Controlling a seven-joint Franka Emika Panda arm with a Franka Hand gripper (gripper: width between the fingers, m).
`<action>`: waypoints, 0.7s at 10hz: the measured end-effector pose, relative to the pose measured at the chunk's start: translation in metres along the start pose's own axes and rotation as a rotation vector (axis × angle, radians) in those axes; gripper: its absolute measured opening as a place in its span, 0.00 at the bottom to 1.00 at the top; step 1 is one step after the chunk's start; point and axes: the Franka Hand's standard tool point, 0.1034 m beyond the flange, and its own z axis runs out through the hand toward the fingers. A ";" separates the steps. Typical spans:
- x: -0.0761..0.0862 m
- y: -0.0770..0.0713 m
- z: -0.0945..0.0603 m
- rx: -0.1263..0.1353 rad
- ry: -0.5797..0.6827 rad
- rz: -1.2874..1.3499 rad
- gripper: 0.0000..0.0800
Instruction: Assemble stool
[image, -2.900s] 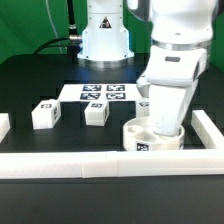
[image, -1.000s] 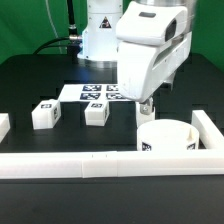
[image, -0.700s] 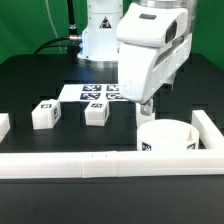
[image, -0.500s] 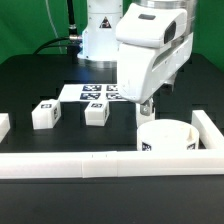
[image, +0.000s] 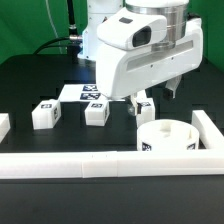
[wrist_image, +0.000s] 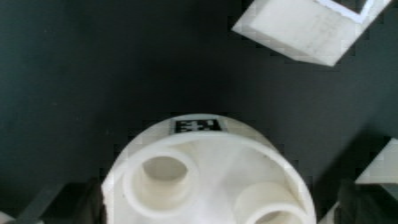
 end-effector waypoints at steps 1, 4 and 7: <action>0.000 -0.001 0.000 0.002 0.000 0.068 0.81; -0.008 -0.003 0.004 0.008 0.001 0.364 0.81; -0.033 -0.010 0.022 0.020 -0.012 0.520 0.81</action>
Offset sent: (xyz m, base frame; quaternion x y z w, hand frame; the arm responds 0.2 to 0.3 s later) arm -0.0218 -0.0225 -0.0010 -0.0382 -0.0204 0.2944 0.9547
